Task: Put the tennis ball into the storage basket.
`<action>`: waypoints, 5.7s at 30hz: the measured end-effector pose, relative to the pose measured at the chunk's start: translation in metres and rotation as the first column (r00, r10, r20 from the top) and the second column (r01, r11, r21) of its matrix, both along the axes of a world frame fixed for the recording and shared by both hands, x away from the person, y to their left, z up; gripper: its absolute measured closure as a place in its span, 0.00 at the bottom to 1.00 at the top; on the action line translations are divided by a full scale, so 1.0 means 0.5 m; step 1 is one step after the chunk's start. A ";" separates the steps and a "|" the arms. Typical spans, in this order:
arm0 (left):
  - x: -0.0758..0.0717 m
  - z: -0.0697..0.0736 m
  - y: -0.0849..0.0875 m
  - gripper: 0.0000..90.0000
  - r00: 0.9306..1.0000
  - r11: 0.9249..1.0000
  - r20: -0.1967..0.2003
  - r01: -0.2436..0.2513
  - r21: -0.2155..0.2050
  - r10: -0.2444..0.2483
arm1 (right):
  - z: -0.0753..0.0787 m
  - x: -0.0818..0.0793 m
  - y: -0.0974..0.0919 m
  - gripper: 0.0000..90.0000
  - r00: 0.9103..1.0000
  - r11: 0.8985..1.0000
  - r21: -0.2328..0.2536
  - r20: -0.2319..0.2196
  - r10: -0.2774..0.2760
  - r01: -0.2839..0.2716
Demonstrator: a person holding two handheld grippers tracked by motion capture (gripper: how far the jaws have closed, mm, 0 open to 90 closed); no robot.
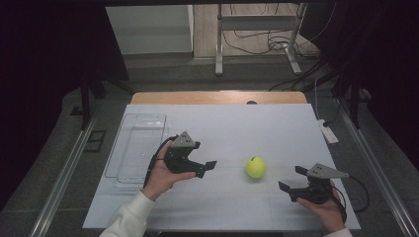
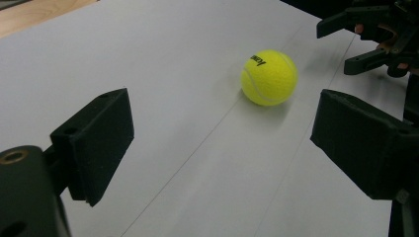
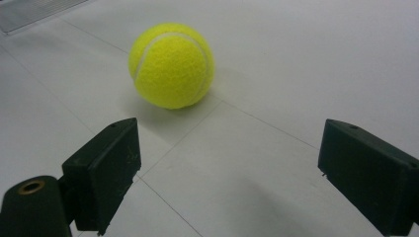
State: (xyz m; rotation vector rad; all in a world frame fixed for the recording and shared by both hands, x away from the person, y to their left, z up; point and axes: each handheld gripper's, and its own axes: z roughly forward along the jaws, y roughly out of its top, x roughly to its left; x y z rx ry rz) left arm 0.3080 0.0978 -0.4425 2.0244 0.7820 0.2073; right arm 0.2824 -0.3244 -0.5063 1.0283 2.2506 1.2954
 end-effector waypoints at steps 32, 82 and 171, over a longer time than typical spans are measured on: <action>0.012 -0.001 -0.044 0.11 0.999 0.999 0.002 0.042 0.011 -0.042 | -0.001 0.000 0.000 0.11 1.000 1.000 -0.001 -0.001 0.005 -0.005; 0.029 -0.004 -0.121 0.11 0.993 0.993 -0.004 0.116 0.022 -0.116 | -0.002 0.001 0.000 0.11 1.000 1.000 -0.003 -0.003 0.007 -0.007; 0.109 -0.060 -0.289 0.08 0.974 0.975 -0.123 0.202 0.091 -0.190 | -0.002 0.001 -0.001 0.11 1.000 1.000 0.003 -0.004 0.009 -0.009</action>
